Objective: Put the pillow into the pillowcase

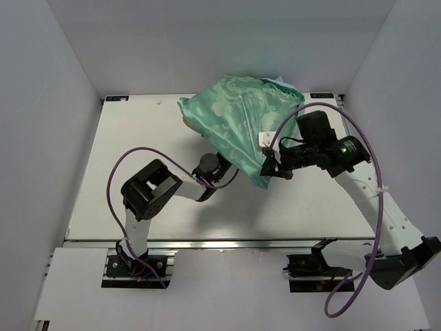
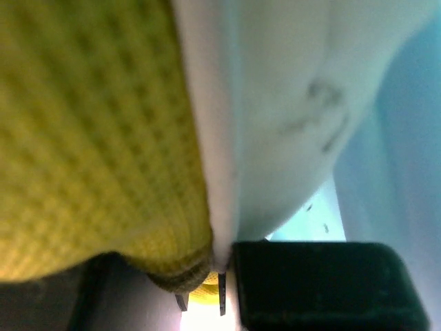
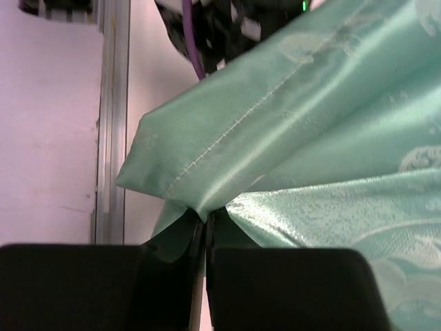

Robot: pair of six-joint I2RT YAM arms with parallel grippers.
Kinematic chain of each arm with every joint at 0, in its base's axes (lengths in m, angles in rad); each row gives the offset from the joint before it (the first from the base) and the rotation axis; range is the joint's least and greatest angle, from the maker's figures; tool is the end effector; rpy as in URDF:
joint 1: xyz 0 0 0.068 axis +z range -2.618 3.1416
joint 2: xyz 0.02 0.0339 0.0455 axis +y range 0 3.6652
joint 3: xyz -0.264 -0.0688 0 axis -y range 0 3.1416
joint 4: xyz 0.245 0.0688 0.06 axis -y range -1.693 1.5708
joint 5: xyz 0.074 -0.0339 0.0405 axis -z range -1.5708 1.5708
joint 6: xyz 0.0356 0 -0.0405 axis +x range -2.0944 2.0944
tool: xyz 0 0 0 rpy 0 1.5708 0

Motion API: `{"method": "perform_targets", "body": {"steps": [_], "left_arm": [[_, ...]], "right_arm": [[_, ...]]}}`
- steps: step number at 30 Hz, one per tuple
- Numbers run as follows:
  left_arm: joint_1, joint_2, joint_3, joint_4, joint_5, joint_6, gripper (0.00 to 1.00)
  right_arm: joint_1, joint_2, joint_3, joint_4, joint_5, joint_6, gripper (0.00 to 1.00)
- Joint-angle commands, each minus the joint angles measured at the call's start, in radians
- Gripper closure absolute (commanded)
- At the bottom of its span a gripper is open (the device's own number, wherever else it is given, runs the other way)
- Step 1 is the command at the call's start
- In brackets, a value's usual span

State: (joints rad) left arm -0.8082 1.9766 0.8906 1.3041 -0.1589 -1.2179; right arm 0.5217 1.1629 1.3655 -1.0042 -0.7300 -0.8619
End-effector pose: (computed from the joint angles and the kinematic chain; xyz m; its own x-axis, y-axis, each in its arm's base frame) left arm 0.2790 -0.2839 0.1909 -0.5181 -0.7989 -0.3053 0.3501 0.1275 -0.9280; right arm 0.1729 0.1268 0.3917 0.1816 -0.5480 -0.8165 -0.9764 -0.0017 -0.2161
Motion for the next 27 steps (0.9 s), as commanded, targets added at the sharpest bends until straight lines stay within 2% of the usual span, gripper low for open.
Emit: {"method": "perform_targets", "body": {"steps": [1, 5, 11, 17, 19, 23, 27], "left_arm": [[0.061, 0.033, 0.137, 0.275, -0.03, 0.027, 0.74], [0.06, 0.064, 0.117, 0.277, -0.031, 0.015, 0.73], [0.067, 0.027, -0.03, 0.227, -0.041, 0.032, 0.69], [0.075, 0.013, -0.036, 0.207, -0.051, 0.046, 0.61], [0.081, -0.036, -0.041, 0.192, -0.056, 0.07, 0.6], [0.084, -0.194, -0.053, 0.054, -0.102, 0.226, 0.56], [0.084, -0.347, -0.032, -0.054, -0.123, 0.351, 0.48]], "right_arm": [[0.026, 0.017, 0.116, -0.238, -0.31, 0.05, 1.0], [0.003, 0.044, 0.227, -0.228, -0.322, 0.083, 1.0], [-0.069, 0.005, 0.257, -0.124, -0.354, 0.154, 1.0], [-0.071, 0.085, 0.36, -0.079, -0.434, 0.241, 1.0], [-0.071, 0.109, 0.372, -0.053, -0.454, 0.265, 1.0], [-0.069, 0.171, 0.444, -0.002, -0.52, 0.33, 1.0], [-0.063, 0.184, 0.512, 0.119, -0.565, 0.449, 1.0]]}}
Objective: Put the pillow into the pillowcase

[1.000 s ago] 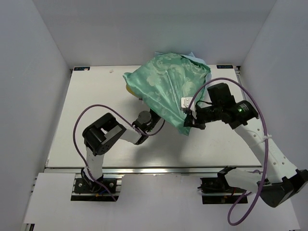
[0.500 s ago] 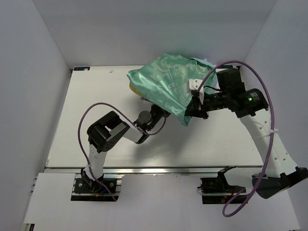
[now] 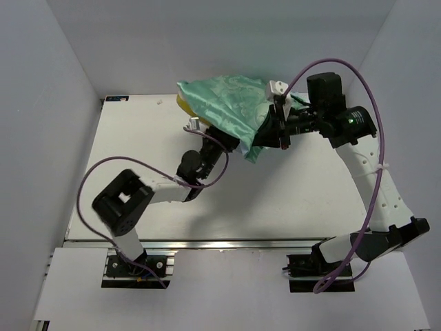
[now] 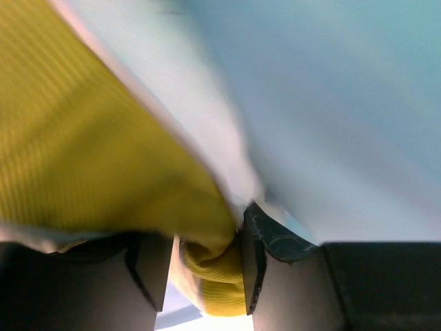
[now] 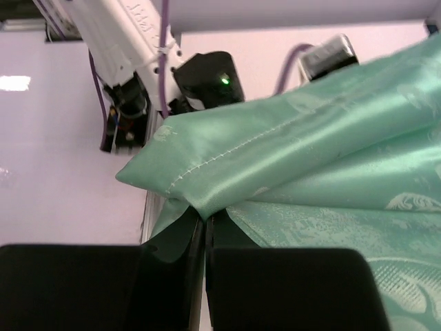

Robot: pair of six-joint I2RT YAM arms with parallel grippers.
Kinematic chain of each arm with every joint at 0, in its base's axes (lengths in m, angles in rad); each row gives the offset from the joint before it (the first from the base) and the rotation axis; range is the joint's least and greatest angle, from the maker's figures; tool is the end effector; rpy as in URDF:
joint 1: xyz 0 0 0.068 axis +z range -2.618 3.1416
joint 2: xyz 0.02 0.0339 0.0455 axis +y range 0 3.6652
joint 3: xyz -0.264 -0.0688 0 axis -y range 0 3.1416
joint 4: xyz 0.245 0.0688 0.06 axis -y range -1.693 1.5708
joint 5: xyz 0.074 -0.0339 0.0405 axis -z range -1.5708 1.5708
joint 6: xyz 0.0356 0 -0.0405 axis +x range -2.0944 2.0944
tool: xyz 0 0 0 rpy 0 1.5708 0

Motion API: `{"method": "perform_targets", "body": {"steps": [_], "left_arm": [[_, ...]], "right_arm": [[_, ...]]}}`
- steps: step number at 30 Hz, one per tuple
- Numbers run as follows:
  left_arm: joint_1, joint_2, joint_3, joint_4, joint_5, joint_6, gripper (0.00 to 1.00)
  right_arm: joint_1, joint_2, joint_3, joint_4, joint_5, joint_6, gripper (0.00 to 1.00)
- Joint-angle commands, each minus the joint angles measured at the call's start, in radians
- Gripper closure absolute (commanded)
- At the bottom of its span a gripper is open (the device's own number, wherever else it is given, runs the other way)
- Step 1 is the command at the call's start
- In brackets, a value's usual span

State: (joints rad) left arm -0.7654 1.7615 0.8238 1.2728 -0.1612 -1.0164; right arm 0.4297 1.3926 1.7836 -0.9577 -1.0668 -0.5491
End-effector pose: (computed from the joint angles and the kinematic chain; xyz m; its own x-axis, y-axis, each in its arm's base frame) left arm 0.2682 -0.2498 0.2466 -0.3636 -0.8144 -0.4523 0.5041 0.2363 -0.8307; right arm 0.2177 0.1341 0.4732 0.0392 -0.2593 -0.9650 -0.9992 -0.0048 -0.0393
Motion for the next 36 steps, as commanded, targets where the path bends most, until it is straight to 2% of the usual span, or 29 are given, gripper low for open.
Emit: {"method": "perform_targets", "body": {"steps": [1, 3, 6, 7, 8, 9, 10, 16, 19, 20, 22, 23, 25, 26, 27, 30, 33, 34, 36], "left_arm": [[0.041, -0.184, 0.044, -0.058, -0.121, 0.186, 0.47], [0.041, -0.23, 0.067, -0.09, -0.113, 0.231, 0.47], [0.035, -0.328, 0.136, -0.206, -0.118, 0.318, 0.47], [0.032, -0.373, 0.171, -0.258, -0.136, 0.369, 0.46], [0.031, -0.394, 0.191, -0.283, -0.144, 0.392, 0.46], [0.028, -0.413, 0.208, -0.311, -0.15, 0.41, 0.46], [0.026, -0.43, 0.245, -0.364, -0.156, 0.445, 0.46], [0.015, -0.502, 0.383, -0.525, -0.173, 0.585, 0.46], [0.011, -0.47, 0.543, -0.651, -0.149, 0.621, 0.47], [0.011, -0.446, 0.657, -0.696, -0.129, 0.619, 0.48], [0.005, -0.343, 0.782, -0.867, -0.049, 0.596, 0.49], [0.0, -0.309, 0.831, -0.915, -0.022, 0.584, 0.5], [-0.011, -0.248, 0.871, -0.961, 0.058, 0.553, 0.51], [-0.017, -0.241, 0.848, -0.949, 0.084, 0.517, 0.51], [-0.023, -0.234, 0.783, -0.92, 0.138, 0.481, 0.51], [-0.043, -0.221, 0.683, -0.886, 0.212, 0.435, 0.51], [-0.064, -0.226, 0.549, -0.819, 0.275, 0.386, 0.52], [-0.066, -0.227, 0.497, -0.796, 0.308, 0.368, 0.52], [-0.08, -0.234, 0.468, -0.817, 0.328, 0.36, 0.52]], "right_arm": [[0.032, -0.047, 0.105, 0.153, -0.248, 0.214, 1.0], [0.032, -0.056, 0.12, 0.273, -0.278, 0.326, 1.0], [0.034, -0.079, 0.093, 0.7, -0.329, 0.701, 1.0], [0.034, -0.086, 0.073, 1.063, -0.334, 0.99, 1.0], [0.034, -0.081, 0.06, 1.235, -0.334, 1.131, 1.0], [0.034, -0.066, 0.106, 1.349, -0.314, 1.234, 1.0], [0.034, -0.014, 0.164, 1.39, -0.296, 1.288, 1.0], [0.03, 0.117, 0.492, 1.35, -0.128, 1.29, 1.0], [-0.012, 0.108, 0.511, 1.314, -0.042, 1.226, 1.0], [-0.031, 0.094, 0.488, 1.306, -0.029, 1.207, 1.0], [-0.11, 0.013, 0.388, 1.307, -0.007, 1.158, 1.0], [-0.147, -0.035, 0.205, 1.335, 0.002, 1.155, 1.0], [-0.268, -0.169, 0.012, 1.42, -0.007, 1.158, 1.0], [-0.308, -0.209, -0.138, 1.419, -0.024, 1.158, 1.0], [-0.397, -0.28, -0.209, 1.413, -0.077, 1.16, 1.0], [-0.535, -0.422, -0.484, 1.36, -0.221, 1.129, 1.0], [-0.737, -0.547, -0.672, 1.309, -0.384, 1.069, 1.0], [-0.778, -0.567, -0.69, 1.274, -0.421, 1.042, 1.0], [-0.888, -0.604, -0.699, 1.101, -0.548, 0.924, 1.0]]}}
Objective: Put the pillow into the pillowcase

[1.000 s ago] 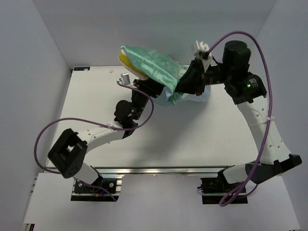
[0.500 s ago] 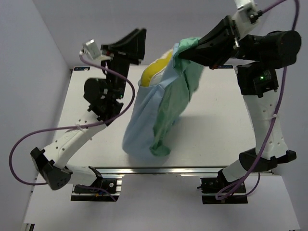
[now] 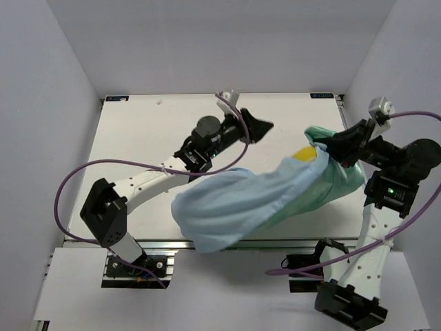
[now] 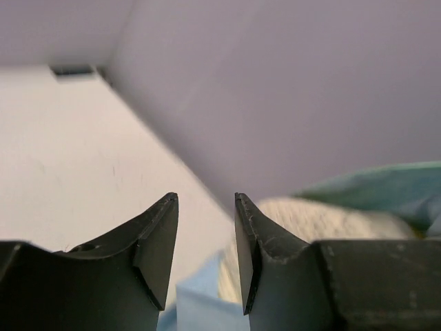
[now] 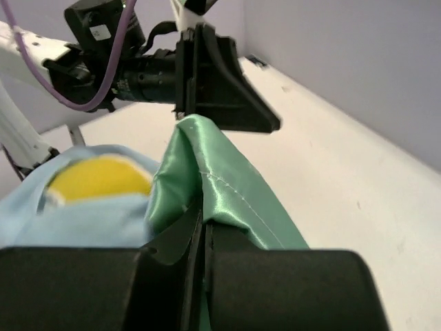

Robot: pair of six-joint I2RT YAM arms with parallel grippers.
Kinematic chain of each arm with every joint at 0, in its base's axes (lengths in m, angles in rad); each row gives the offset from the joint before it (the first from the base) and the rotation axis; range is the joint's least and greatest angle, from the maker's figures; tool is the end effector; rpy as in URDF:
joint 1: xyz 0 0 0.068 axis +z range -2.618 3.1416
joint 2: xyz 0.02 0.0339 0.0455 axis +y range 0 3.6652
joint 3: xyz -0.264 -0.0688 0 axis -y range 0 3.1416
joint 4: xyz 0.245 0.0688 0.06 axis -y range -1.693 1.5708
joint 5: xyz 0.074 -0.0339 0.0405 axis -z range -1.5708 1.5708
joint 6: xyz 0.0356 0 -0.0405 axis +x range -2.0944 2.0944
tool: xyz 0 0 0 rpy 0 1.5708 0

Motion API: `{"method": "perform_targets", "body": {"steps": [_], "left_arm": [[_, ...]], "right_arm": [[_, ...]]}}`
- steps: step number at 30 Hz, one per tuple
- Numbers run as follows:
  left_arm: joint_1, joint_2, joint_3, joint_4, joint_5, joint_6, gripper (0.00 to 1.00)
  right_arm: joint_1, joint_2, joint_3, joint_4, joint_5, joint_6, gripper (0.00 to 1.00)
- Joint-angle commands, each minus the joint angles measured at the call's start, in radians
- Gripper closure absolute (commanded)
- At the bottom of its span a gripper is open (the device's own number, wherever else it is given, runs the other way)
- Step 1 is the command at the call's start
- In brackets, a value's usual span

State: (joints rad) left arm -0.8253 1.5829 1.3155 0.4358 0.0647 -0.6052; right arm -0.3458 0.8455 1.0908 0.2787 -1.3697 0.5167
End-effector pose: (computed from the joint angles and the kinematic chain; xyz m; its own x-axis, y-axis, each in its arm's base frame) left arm 0.2583 -0.2832 0.3890 -0.3482 -0.4597 -0.8169 0.7032 0.4481 -0.5520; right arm 0.1418 -0.0140 0.4693 0.0484 0.0874 -0.9950 -0.8676 0.4972 0.0015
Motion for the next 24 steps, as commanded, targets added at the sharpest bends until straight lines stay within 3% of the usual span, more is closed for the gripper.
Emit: {"method": "perform_targets", "body": {"steps": [1, 3, 7, 15, 17, 18, 19, 20, 24], "left_arm": [[-0.026, -0.057, -0.059, 0.017, 0.118, -0.053, 0.52], [-0.053, -0.064, -0.1, 0.009, 0.152, -0.06, 0.52], [-0.095, -0.09, -0.231, 0.061, 0.184, -0.099, 0.52], [-0.155, -0.051, -0.449, 0.184, 0.155, -0.183, 0.52], [-0.161, -0.011, -0.452, 0.187, 0.141, -0.183, 0.52], [-0.161, 0.003, -0.449, 0.176, 0.112, -0.183, 0.52], [-0.163, 0.032, -0.447, 0.175, 0.1, -0.183, 0.52], [-0.163, 0.048, -0.443, 0.175, 0.089, -0.182, 0.52], [-0.161, 0.127, -0.394, 0.127, 0.035, -0.147, 0.51]], "right_arm": [[-0.149, -0.06, -0.009, -0.188, -0.282, -0.171, 1.0], [-0.226, -0.062, -0.026, -0.217, -0.318, -0.141, 1.0], [-0.251, -0.065, -0.121, 0.042, -0.318, 0.026, 1.0], [-0.252, -0.003, -0.141, -0.07, -0.234, -0.086, 1.0], [-0.252, -0.005, -0.155, -0.172, -0.148, -0.182, 0.93], [-0.251, 0.006, -0.122, -0.285, -0.099, -0.279, 0.91], [-0.248, 0.018, -0.086, -0.572, -0.044, -0.526, 0.9], [-0.236, 0.036, -0.06, -0.634, 0.05, -0.597, 0.9], [-0.216, 0.119, -0.118, -0.57, 0.222, -0.58, 0.93]]}}
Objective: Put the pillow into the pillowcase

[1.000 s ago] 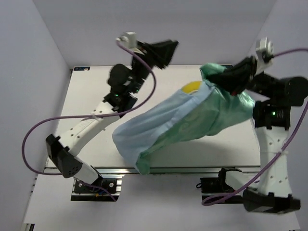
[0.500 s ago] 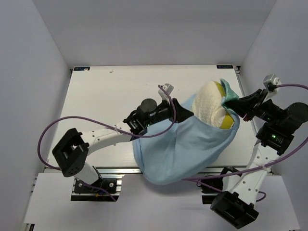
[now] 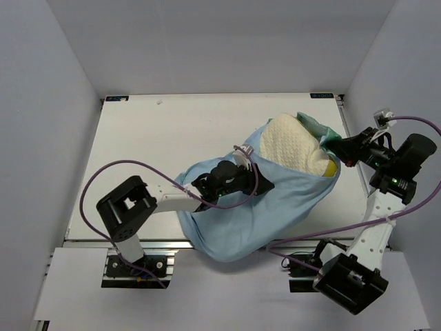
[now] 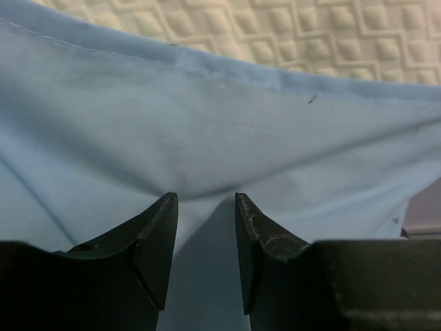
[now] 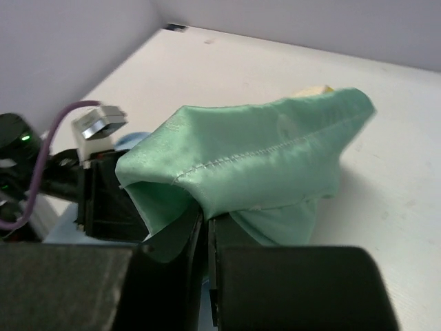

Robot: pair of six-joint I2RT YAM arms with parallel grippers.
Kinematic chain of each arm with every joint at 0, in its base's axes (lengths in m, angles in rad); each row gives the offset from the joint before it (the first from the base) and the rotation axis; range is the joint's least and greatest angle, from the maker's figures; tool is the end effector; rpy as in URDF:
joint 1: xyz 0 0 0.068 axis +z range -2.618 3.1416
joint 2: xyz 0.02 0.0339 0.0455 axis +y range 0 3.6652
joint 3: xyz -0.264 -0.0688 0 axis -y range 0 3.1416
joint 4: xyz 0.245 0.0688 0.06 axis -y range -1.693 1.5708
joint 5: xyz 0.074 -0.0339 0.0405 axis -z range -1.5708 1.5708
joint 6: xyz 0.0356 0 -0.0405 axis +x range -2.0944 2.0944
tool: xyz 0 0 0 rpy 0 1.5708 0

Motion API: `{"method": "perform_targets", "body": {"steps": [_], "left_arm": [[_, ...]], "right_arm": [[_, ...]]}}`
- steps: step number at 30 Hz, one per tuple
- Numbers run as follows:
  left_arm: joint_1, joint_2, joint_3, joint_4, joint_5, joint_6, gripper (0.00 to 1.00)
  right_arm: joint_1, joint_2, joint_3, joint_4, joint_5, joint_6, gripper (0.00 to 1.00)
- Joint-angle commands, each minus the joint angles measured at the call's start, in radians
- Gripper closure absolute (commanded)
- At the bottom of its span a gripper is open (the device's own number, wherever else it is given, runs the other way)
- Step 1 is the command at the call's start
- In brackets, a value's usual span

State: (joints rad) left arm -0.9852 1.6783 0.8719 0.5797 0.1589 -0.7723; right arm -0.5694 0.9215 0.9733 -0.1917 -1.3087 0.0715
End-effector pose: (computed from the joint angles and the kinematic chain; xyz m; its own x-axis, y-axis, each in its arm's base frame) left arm 0.1985 -0.3094 0.2161 -0.7226 -0.1570 -0.6732 0.5638 0.4296 -0.7054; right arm 0.1738 -0.0704 0.3848 -0.1647 0.1274 -0.9781 -0.6557 0.7266 0.2051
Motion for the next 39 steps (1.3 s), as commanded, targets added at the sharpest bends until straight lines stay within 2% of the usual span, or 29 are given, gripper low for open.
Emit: {"method": "perform_targets", "body": {"steps": [1, 4, 8, 9, 11, 13, 15, 19, 20, 23, 25, 26, 28, 29, 30, 31, 32, 33, 36, 39], "left_arm": [[-0.001, 0.052, 0.085, -0.032, -0.074, 0.027, 0.51], [0.005, 0.142, 0.15, -0.112, -0.087, 0.051, 0.5], [0.054, 0.247, 0.251, -0.194, -0.09, 0.036, 0.49], [0.065, 0.262, 0.26, -0.216, -0.096, 0.03, 0.49], [0.1, 0.291, 0.265, -0.221, -0.098, 0.004, 0.49], [0.121, 0.279, 0.254, -0.205, -0.091, -0.004, 0.49], [0.143, 0.253, 0.234, -0.199, -0.097, 0.014, 0.5], [0.164, 0.161, 0.223, -0.277, -0.145, 0.105, 0.5], [0.178, 0.153, 0.222, -0.308, -0.145, 0.119, 0.49], [0.239, 0.143, 0.193, -0.325, -0.122, 0.123, 0.49], [0.264, 0.135, 0.173, -0.331, -0.079, 0.108, 0.49], [0.279, 0.109, 0.165, -0.334, -0.072, 0.11, 0.48], [0.281, 0.066, 0.145, -0.336, -0.064, 0.126, 0.47], [0.281, 0.014, 0.142, -0.359, -0.056, 0.139, 0.44], [0.281, -0.015, 0.147, -0.378, -0.052, 0.168, 0.42], [0.277, -0.043, 0.165, -0.406, -0.042, 0.185, 0.41], [0.275, -0.069, 0.179, -0.485, -0.05, 0.206, 0.35], [0.27, -0.122, 0.194, -0.535, -0.073, 0.237, 0.34], [0.232, -0.205, 0.249, -0.752, -0.221, 0.295, 0.27], [0.185, -0.221, 0.289, -0.958, -0.379, 0.352, 0.24]], "right_arm": [[0.008, 0.054, -0.014, -0.083, 0.19, -0.136, 0.94], [0.008, 0.102, -0.056, 0.011, 0.275, -0.107, 0.93], [0.008, 0.197, 0.004, -0.104, 0.302, -0.22, 0.76], [0.009, 0.209, 0.021, -0.153, 0.311, -0.261, 0.66], [0.005, 0.221, 0.054, -0.28, 0.327, -0.405, 0.53], [-0.017, 0.208, 0.065, -0.371, 0.328, -0.545, 0.42], [-0.041, 0.165, 0.073, -0.393, 0.33, -0.608, 0.29], [-0.049, 0.103, 0.107, -0.371, 0.33, -0.693, 0.2], [-0.049, 0.108, 0.128, -0.386, 0.283, -0.719, 0.16], [-0.017, 0.195, 0.179, -0.592, 0.145, -0.947, 0.13], [0.05, 0.252, 0.218, -0.719, 0.167, -1.068, 0.11], [0.127, 0.281, 0.209, -0.745, 0.23, -1.102, 0.11], [0.189, 0.272, 0.124, -0.677, 0.296, -1.063, 0.11], [0.239, 0.225, 0.082, -0.608, 0.386, -1.012, 0.11], [0.262, 0.196, 0.043, -0.456, 0.44, -0.904, 0.11], [0.284, 0.145, -0.032, -0.375, 0.524, -0.854, 0.11], [0.31, 0.131, -0.056, -0.318, 0.554, -0.817, 0.11], [0.316, 0.125, -0.068, -0.257, 0.571, -0.768, 0.11], [0.319, 0.174, -0.033, -0.281, 0.578, -0.73, 0.1], [0.319, 0.211, -0.004, -0.29, 0.559, -0.71, 0.11]]}}
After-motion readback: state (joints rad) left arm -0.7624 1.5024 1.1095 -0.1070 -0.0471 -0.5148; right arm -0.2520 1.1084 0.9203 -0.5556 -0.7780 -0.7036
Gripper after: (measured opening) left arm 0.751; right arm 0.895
